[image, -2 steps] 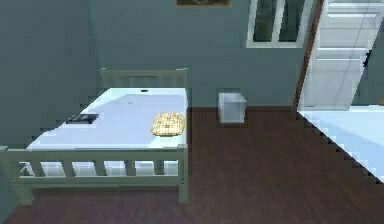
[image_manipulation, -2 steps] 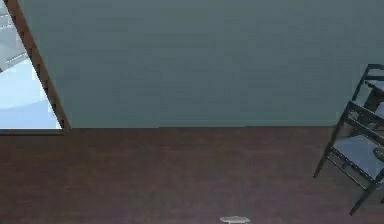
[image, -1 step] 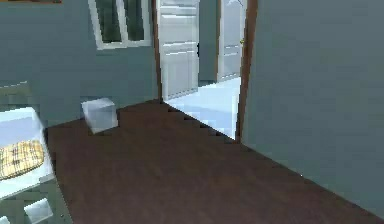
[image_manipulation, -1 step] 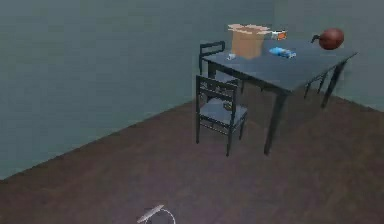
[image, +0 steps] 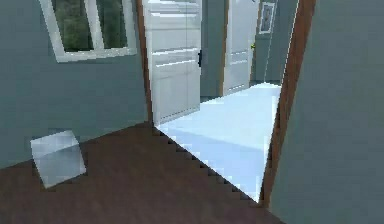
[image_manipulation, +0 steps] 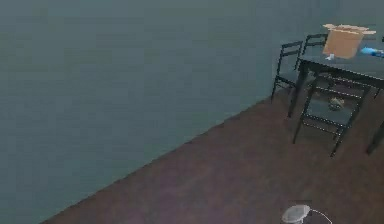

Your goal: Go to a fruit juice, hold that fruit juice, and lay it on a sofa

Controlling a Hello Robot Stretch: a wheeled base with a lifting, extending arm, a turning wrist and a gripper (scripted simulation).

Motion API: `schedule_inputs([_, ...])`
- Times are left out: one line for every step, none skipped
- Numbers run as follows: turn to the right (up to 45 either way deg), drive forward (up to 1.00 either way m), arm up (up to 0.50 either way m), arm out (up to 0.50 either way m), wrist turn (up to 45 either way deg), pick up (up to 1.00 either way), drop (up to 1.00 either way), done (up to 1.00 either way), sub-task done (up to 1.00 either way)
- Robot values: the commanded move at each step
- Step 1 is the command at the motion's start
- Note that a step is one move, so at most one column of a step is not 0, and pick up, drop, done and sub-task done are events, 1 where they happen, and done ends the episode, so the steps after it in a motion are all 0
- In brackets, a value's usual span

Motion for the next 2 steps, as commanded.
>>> schedule_inputs([0.0,1.00,0.00,0.00,0.0,0.00,0.00,0.00,0.00])
schedule_inputs([12.0,0.00,0.00,0.00,0.0,0.00,0.00,0.00,0.00])
